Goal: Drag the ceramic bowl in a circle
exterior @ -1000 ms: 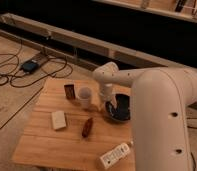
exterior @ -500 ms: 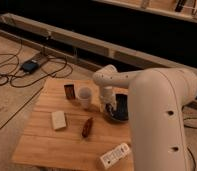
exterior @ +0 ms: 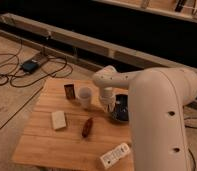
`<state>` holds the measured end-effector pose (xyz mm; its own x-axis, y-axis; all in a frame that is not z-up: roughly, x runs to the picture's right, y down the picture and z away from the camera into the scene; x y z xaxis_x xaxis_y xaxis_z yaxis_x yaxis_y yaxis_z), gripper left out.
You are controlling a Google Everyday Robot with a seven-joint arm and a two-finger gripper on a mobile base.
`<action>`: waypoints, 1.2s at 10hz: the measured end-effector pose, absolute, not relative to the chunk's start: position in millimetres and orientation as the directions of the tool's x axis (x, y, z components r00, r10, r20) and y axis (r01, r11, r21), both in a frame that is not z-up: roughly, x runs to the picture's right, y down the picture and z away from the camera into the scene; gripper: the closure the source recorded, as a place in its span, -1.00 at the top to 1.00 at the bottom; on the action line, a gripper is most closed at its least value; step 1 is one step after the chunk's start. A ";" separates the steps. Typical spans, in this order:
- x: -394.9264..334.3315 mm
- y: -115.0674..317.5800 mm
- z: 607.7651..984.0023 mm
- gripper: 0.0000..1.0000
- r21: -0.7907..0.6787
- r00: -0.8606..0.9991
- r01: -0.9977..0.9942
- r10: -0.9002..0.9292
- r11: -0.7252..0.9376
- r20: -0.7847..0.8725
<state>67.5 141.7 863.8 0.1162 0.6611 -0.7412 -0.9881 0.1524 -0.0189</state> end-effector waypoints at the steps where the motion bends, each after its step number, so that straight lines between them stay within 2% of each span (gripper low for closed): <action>1: 62.4 144.0 855.4 -1.00 -0.024 0.111 -0.990 0.658 0.140 -0.745; 4: 47.8 152.1 830.0 -1.00 -0.049 0.112 -0.992 0.653 0.114 -0.749; 7: 70.7 162.0 806.6 -1.00 0.001 0.040 -0.998 0.656 0.062 -0.753; 10: 121.2 143.5 800.1 -1.00 0.086 -0.061 -0.996 0.680 0.003 -0.730; 12: 138.6 118.7 805.1 -1.00 0.108 -0.062 -0.994 0.696 0.023 -0.716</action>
